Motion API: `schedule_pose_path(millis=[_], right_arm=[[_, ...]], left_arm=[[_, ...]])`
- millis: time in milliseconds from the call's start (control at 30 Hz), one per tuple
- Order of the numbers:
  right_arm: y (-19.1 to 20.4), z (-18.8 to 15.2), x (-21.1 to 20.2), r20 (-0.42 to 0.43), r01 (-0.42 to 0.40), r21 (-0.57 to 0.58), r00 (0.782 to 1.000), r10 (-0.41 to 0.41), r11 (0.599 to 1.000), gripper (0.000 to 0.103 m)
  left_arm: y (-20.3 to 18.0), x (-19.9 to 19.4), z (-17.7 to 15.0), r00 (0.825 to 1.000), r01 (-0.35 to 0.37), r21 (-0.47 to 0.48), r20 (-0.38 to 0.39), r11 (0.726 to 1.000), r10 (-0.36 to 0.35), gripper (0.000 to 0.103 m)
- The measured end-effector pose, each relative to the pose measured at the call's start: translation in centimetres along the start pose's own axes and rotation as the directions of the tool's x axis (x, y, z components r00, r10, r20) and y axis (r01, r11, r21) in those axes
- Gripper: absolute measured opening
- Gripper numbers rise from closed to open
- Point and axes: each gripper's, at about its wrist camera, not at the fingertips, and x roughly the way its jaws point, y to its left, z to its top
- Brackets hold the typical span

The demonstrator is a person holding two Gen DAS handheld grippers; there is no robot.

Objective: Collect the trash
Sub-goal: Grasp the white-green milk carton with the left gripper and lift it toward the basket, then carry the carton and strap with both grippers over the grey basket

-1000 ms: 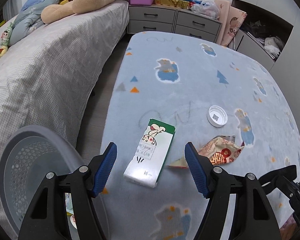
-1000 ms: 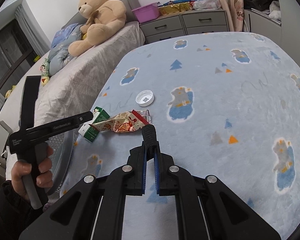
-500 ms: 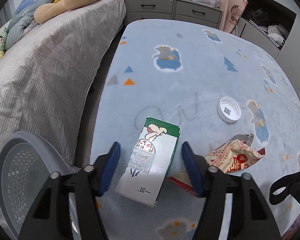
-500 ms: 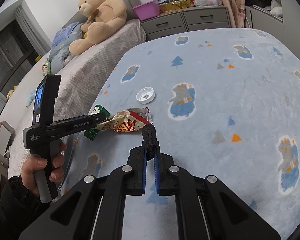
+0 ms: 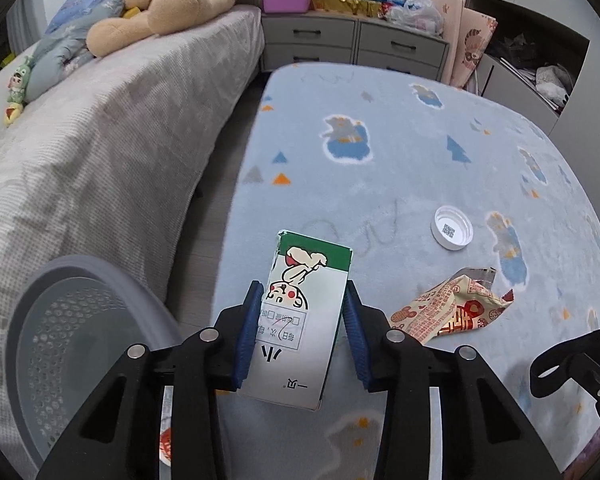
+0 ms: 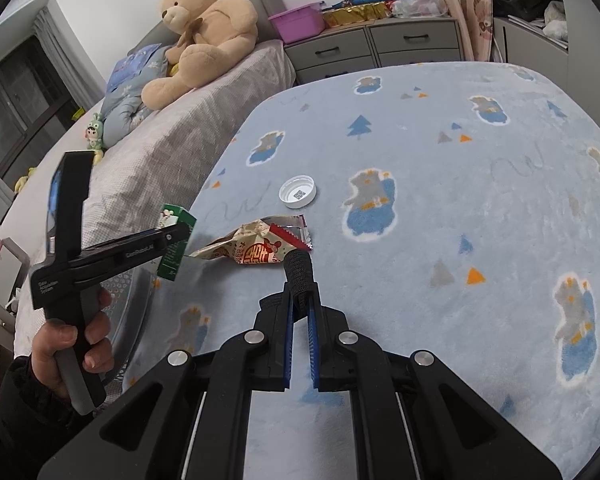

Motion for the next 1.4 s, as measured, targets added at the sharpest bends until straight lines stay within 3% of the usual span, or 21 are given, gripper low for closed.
schedule_pose_path(millis=[200,567,833,1233,1400], right_arm=[[1.3,0.0,-0.4,0.010,0.001,-0.022,1.000,-0.001,1.000,0.007],[5.7,-1.0,-0.2,-0.005,-0.017,-0.092,1.000,0.016,0.996,0.007],[10.1,-1.8,1.1,-0.030,-0.064,-0.132,0.998,0.061,0.989,0.007],[18.5,-1.4,3.6,-0.066,-0.149,-0.238,0.988,0.137,0.960,0.007],[21.3,-1.3,5.0,-0.077,-0.164,-0.281,0.986,0.148,0.946,0.007]], left_arm=[[1.6,-4.0,-1.2,0.996,-0.019,-0.026,0.081,0.999,0.021,0.039],[5.8,-9.8,-5.5,0.987,-0.047,-0.098,0.151,0.994,0.061,0.039],[9.9,-11.8,-7.8,0.982,-0.081,-0.163,0.153,0.983,0.106,0.039],[14.8,-13.6,-8.9,0.963,-0.164,-0.215,0.178,0.963,0.204,0.039],[16.1,-12.6,-8.7,0.969,-0.164,-0.229,0.145,0.960,0.200,0.039]])
